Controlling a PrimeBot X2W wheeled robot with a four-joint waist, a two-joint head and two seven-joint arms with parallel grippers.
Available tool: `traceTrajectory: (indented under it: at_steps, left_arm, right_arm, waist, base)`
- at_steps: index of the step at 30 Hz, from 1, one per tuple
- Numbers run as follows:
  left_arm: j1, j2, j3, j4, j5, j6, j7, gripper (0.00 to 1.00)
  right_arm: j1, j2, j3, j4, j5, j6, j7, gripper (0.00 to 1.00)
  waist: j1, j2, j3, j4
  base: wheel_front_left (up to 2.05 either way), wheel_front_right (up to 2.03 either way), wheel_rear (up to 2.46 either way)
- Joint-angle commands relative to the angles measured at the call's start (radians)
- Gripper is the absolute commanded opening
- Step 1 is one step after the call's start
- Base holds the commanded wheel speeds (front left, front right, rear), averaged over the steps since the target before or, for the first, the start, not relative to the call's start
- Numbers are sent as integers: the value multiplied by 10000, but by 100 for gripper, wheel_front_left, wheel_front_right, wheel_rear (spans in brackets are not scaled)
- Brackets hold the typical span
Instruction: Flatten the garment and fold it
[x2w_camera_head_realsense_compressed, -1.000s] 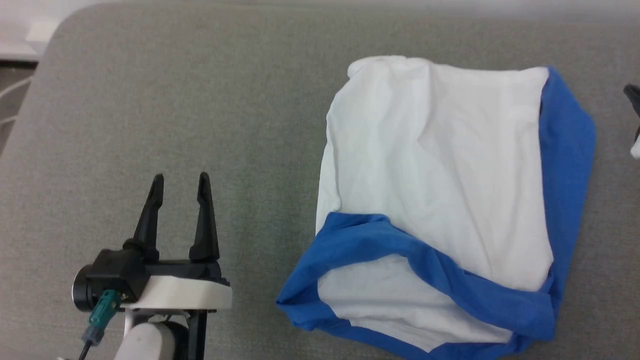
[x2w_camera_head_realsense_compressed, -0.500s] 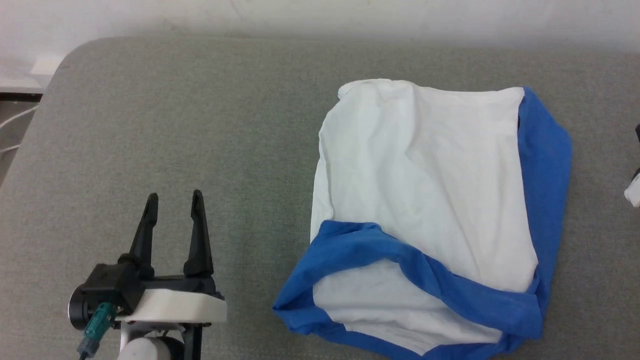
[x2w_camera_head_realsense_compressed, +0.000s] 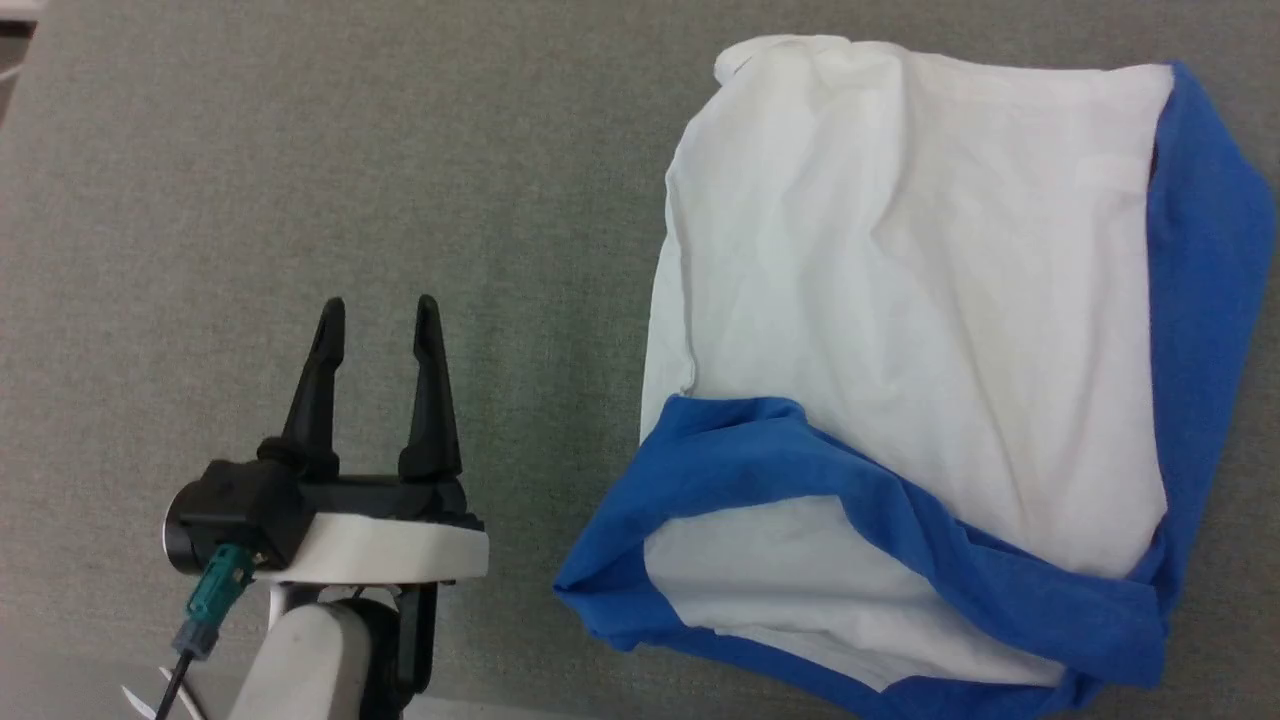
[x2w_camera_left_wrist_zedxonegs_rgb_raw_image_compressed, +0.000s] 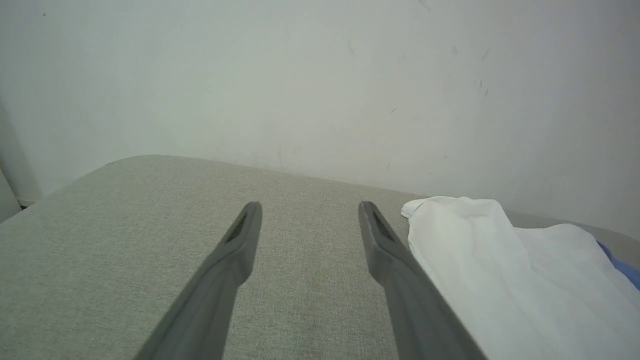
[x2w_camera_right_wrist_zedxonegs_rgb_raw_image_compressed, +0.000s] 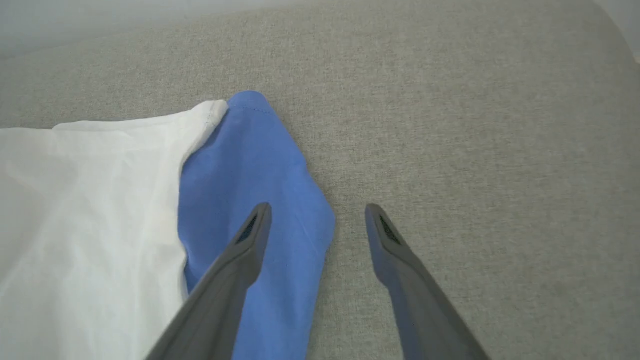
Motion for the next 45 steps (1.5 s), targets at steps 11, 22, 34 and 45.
traceTrajectory:
  at_steps: [11, 22, 34, 45]
  left_arm:
    - [-661, -290, -113, 396, 304, -186, -118, 100]
    - [-648, -499, 31, 709, 426, -369, -122, 100]
    - [154, -536, 301, 1256, 297, -543, -123, 100]
    - [1022, -362, 454, 1382, 60, -446, 54, 100]
  right_arm:
    - [-941, 405, -112, 1237, -199, -7, 2029, 100]
    - [-572, 136, 392, 320, -365, -7, 782, 0]
    - [589, 44, 583, -672, -905, -7, -1204, 0]
    - [4747, 1603, 3020, -5969, 648, -7, -792, 0]
  waist:
    - [-3, -1, 1589, 444]
    - [-3, -1, 1000, 259]
    - [-3, -1, -1325, 14]
    - [-3, -1, -2903, -170]
  base:
    - [0, 0, 0]
    - [0, 0, 0]
    - [0, 0, 0]
    - [0, 0, 0]
